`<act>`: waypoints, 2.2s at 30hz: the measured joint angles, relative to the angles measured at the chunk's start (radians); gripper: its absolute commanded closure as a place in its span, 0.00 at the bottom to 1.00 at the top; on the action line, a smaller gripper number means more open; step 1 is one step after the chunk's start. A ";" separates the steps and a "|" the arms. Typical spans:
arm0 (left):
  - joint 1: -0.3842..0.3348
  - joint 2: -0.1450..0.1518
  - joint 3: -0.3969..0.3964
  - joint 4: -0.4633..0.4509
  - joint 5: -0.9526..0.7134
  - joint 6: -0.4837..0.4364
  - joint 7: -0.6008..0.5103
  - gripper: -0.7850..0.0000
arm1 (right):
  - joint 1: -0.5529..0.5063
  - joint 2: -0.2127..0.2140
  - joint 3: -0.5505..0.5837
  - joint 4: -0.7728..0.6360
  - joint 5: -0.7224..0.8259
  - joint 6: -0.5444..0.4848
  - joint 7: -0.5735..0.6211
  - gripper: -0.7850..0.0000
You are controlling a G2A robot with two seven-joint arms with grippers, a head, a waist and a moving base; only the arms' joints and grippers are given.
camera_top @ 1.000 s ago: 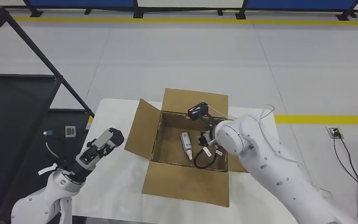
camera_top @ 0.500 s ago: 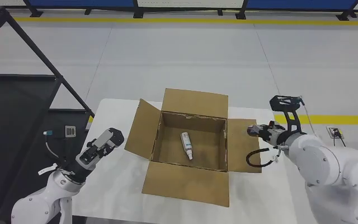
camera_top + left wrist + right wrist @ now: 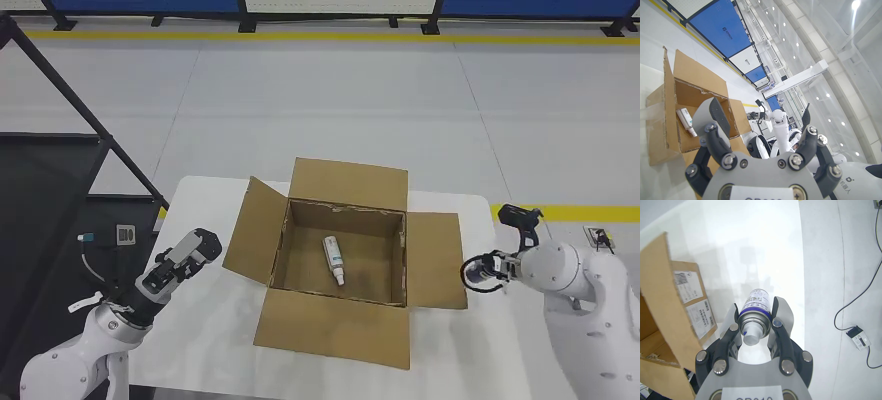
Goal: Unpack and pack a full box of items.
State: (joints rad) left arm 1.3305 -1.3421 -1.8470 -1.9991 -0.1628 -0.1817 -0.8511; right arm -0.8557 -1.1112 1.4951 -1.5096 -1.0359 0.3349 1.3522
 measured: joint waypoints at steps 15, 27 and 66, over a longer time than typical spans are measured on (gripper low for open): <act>0.000 0.000 0.000 0.000 0.000 0.000 0.000 0.00 | 0.087 -0.015 -0.090 0.234 0.034 -0.028 -0.079 0.67; 0.000 0.000 0.000 0.000 0.000 0.000 0.000 0.00 | 0.102 -0.013 -0.095 0.253 0.040 -0.024 -0.074 0.17; 0.095 0.027 -0.177 0.016 -0.153 -0.031 0.122 0.00 | 0.624 -0.308 -0.981 0.364 0.247 -0.085 -0.127 0.00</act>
State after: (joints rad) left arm 1.4252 -1.3149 -2.0245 -1.9832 -0.3157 -0.2126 -0.7289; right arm -0.2315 -1.4192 0.5145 -1.1459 -0.7891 0.2499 1.2247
